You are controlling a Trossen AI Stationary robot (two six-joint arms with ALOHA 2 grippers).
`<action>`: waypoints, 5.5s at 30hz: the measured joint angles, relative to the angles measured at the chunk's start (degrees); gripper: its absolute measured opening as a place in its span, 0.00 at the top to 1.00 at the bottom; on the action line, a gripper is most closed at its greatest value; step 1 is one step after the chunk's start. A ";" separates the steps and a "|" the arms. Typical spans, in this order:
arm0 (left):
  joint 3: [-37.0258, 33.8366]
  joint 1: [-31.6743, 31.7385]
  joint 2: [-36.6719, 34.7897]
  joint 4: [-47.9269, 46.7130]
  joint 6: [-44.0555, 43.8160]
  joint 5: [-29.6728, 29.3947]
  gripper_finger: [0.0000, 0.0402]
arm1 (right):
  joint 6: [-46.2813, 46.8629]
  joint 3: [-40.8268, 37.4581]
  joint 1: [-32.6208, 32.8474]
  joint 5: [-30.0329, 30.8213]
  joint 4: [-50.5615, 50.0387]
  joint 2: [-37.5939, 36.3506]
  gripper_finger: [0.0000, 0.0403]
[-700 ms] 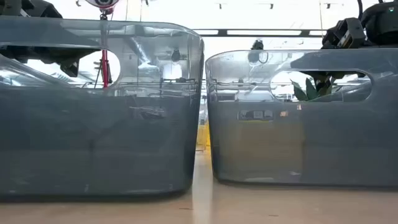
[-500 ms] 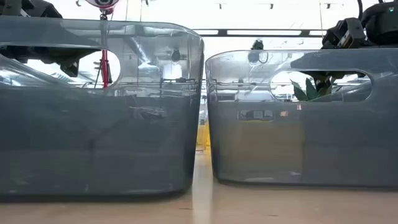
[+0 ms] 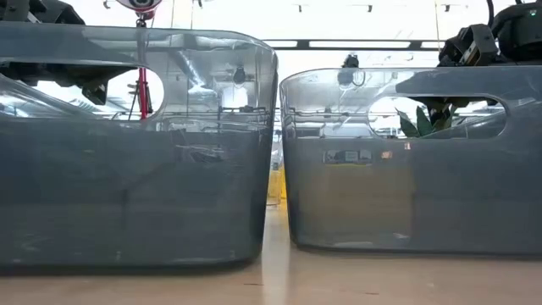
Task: Stack baskets by color
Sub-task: Stack the middle black bin on the right black bin
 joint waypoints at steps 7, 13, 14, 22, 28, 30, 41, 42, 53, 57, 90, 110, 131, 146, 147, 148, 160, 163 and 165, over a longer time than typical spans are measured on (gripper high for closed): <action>0.01 0.01 -0.02 0.00 0.00 0.00 0.93 | 0.00 0.01 0.01 0.00 0.00 -0.01 0.94; -0.01 0.01 0.00 0.00 0.00 0.00 0.92 | 0.01 0.01 0.00 0.01 0.00 -0.01 0.94; 0.01 0.02 0.00 0.00 0.00 0.02 0.92 | 0.00 0.01 0.00 0.01 0.02 0.01 0.94; 0.00 0.01 0.00 0.00 0.00 0.01 0.93 | 0.01 0.02 0.02 0.01 0.01 0.00 0.94; -0.01 0.02 -0.02 0.00 -0.02 0.02 0.93 | 0.00 0.02 0.00 0.01 0.00 0.01 0.94; 0.01 0.01 -0.01 0.00 0.00 0.01 0.92 | -0.01 0.02 0.00 0.02 0.00 0.01 0.94; -0.01 0.01 -0.01 0.00 0.00 0.01 0.93 | 0.01 0.00 0.00 2.18 1.53 0.01 0.94; 0.01 0.02 -0.01 0.00 0.00 0.02 0.93 | 0.02 0.02 0.00 3.12 2.49 -0.01 0.94; 0.00 0.08 0.00 0.26 -16.75 -0.73 0.92 | 10.75 0.00 -0.03 18.03 10.77 0.06 0.94; 0.01 0.13 0.00 0.24 -16.57 -1.05 0.93 | 7.49 0.02 0.00 17.55 11.74 0.48 0.94; 0.01 0.06 -0.02 3.02 -2.95 -1.12 0.91 | -3.60 12.07 7.87 2.23 -8.39 17.16 0.94; 0.00 0.06 0.00 3.02 -2.93 -1.10 0.92 | -7.48 29.36 26.65 20.13 -7.75 44.71 0.94; 0.01 0.08 0.00 2.99 -2.89 -1.10 0.92 | -5.43 59.66 34.31 20.41 -28.11 68.21 0.87; 0.01 0.08 0.00 3.01 -2.93 -1.10 0.92 | 2.86 78.08 35.67 15.06 -55.96 77.56 0.64; 0.00 0.08 0.00 3.03 -2.92 -1.10 0.92 | 3.37 78.94 36.02 14.99 -57.08 77.95 0.64; 0.00 0.08 -0.01 3.03 -2.89 -1.10 0.93 | 4.04 79.61 36.44 14.84 -58.33 78.49 0.64; -0.01 0.08 0.00 3.02 -2.89 -1.10 0.92 | 15.33 80.97 42.54 11.74 -60.68 80.60 0.64; -0.01 0.08 0.00 3.02 -2.92 -1.10 0.92 | 18.42 81.02 44.05 11.99 -59.34 80.85 0.64; 0.01 0.07 -0.01 2.99 -2.90 -1.10 0.93 | 20.14 80.98 45.05 12.08 -59.26 81.20 0.64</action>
